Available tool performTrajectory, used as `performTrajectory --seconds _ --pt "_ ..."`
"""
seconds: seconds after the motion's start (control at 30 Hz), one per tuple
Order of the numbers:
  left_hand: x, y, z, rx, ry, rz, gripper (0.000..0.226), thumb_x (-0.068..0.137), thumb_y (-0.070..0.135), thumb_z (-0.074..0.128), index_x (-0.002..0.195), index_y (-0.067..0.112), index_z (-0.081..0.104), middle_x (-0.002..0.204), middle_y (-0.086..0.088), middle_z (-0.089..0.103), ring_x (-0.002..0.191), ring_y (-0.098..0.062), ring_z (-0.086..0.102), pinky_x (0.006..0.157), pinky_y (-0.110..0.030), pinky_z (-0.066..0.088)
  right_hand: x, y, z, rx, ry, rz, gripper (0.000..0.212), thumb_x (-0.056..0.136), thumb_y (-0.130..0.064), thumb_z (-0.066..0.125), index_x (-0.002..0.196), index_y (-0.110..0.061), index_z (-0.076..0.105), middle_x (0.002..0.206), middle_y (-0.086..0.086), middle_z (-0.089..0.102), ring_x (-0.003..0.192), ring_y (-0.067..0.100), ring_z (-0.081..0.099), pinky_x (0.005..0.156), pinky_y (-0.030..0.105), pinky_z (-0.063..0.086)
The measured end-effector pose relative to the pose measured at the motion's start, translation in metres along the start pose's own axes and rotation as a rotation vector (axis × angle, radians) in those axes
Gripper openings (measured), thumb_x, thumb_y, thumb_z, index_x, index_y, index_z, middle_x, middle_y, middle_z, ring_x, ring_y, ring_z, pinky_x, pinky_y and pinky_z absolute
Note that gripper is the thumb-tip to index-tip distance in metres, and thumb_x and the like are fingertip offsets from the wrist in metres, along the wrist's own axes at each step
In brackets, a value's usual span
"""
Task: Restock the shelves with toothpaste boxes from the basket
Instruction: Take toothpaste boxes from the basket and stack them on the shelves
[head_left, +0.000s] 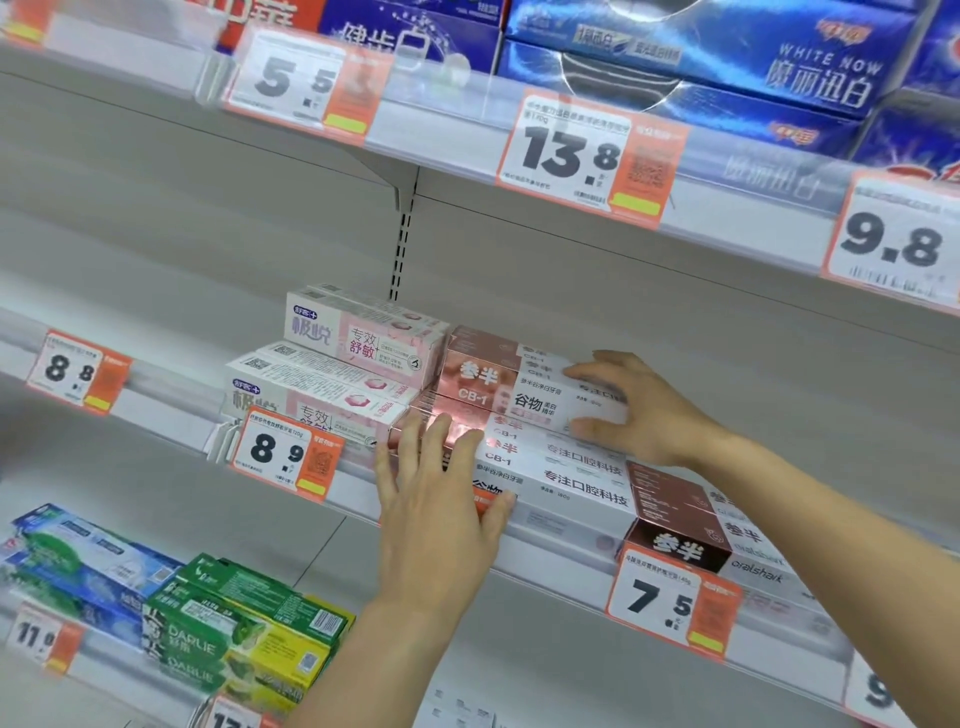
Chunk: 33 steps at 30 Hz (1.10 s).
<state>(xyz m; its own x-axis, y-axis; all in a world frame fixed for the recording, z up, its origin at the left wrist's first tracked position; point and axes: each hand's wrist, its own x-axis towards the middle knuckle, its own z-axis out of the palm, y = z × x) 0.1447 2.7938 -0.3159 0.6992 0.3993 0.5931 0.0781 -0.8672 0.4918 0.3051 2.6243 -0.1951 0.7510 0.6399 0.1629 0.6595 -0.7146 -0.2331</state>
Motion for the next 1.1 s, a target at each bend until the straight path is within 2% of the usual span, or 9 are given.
performTrajectory --seconds 0.07,0.17,0.43,0.7,0.77,0.83,0.93,1.0,1.1 --pt "0.000 0.000 -0.001 0.003 -0.003 -0.001 0.056 0.085 0.050 0.068 0.132 0.023 0.056 0.145 -0.004 0.048 0.147 -0.031 0.024 0.123 -0.056 0.013 -0.001 -0.001 -0.002 -0.051 -0.072 0.029 0.071 0.089 -0.037 0.072 0.148 -0.050 0.034 0.162 -0.002 0.019 0.148 0.021 0.025 0.120 0.037 0.023" --pt "0.000 0.002 -0.002 0.006 -0.010 -0.006 0.056 0.086 0.050 0.067 0.134 0.022 0.055 0.145 -0.004 0.047 0.148 -0.031 0.024 0.124 -0.055 0.011 0.002 -0.004 -0.001 -0.101 -0.086 0.014 0.075 0.092 -0.034 0.070 0.151 -0.051 0.026 0.161 -0.004 0.021 0.147 0.022 0.025 0.120 0.037 0.022" --pt "0.000 0.004 -0.002 0.022 -0.018 -0.012 0.057 0.085 0.049 0.067 0.133 0.021 0.055 0.146 -0.005 0.047 0.147 -0.032 0.024 0.123 -0.057 0.014 -0.002 -0.014 0.009 -0.305 -0.101 0.017 0.076 0.100 -0.041 0.055 0.155 -0.048 0.003 0.163 -0.002 0.013 0.148 0.023 0.015 0.114 0.044 0.035" --pt "-0.001 0.004 0.000 0.026 -0.009 -0.005 0.057 0.084 0.047 0.068 0.133 0.020 0.055 0.146 -0.006 0.047 0.147 -0.033 0.025 0.123 -0.056 0.013 -0.003 -0.019 0.010 -0.368 -0.122 0.039 0.075 0.101 -0.047 0.049 0.155 -0.046 -0.003 0.164 0.001 0.011 0.148 0.026 0.015 0.110 0.047 0.040" --pt "-0.001 0.003 -0.001 0.020 -0.015 -0.006 0.057 0.085 0.047 0.068 0.134 0.020 0.054 0.147 -0.007 0.046 0.148 -0.033 0.024 0.123 -0.056 0.012 -0.008 -0.024 0.006 -0.379 -0.083 0.051 0.077 0.099 -0.048 0.052 0.156 -0.043 0.001 0.164 0.002 0.014 0.147 0.027 0.022 0.112 0.047 0.037" --pt "-0.001 0.003 -0.003 0.020 -0.020 0.000 0.058 0.086 0.047 0.068 0.134 0.017 0.053 0.147 -0.009 0.045 0.148 -0.034 0.023 0.123 -0.055 0.012 -0.023 -0.030 0.005 -0.322 0.142 -0.006 0.071 0.096 -0.042 0.058 0.156 -0.034 0.021 0.156 0.003 0.033 0.137 0.028 0.039 0.110 0.046 0.039" --pt "-0.004 0.006 -0.010 0.010 0.019 0.013 0.059 0.083 0.040 0.074 0.129 0.010 0.052 0.142 -0.015 0.046 0.143 -0.037 0.029 0.120 -0.056 0.023 -0.069 -0.045 0.011 -0.060 0.554 -0.193 0.032 0.091 -0.025 0.066 0.122 -0.020 0.061 0.113 -0.003 0.064 0.102 0.016 0.062 0.088 0.040 0.053" --pt "-0.007 0.011 -0.018 -0.045 0.089 0.050 0.053 0.082 0.032 0.075 0.124 0.009 0.053 0.134 -0.014 0.049 0.134 -0.034 0.037 0.112 -0.054 0.035 -0.108 -0.057 0.025 0.123 0.620 -0.248 0.009 0.087 -0.017 0.072 0.096 -0.017 0.067 0.089 -0.009 0.067 0.079 0.007 0.065 0.073 0.029 0.054" --pt "-0.019 0.019 -0.024 -0.137 0.095 0.129 0.038 0.085 0.026 0.072 0.116 0.010 0.056 0.115 -0.007 0.054 0.110 -0.025 0.047 0.093 -0.040 0.044 -0.160 -0.067 0.071 0.410 0.579 -0.196 0.009 0.083 -0.010 0.073 0.080 -0.017 0.068 0.073 -0.011 0.067 0.065 0.010 0.064 0.062 0.022 0.051"
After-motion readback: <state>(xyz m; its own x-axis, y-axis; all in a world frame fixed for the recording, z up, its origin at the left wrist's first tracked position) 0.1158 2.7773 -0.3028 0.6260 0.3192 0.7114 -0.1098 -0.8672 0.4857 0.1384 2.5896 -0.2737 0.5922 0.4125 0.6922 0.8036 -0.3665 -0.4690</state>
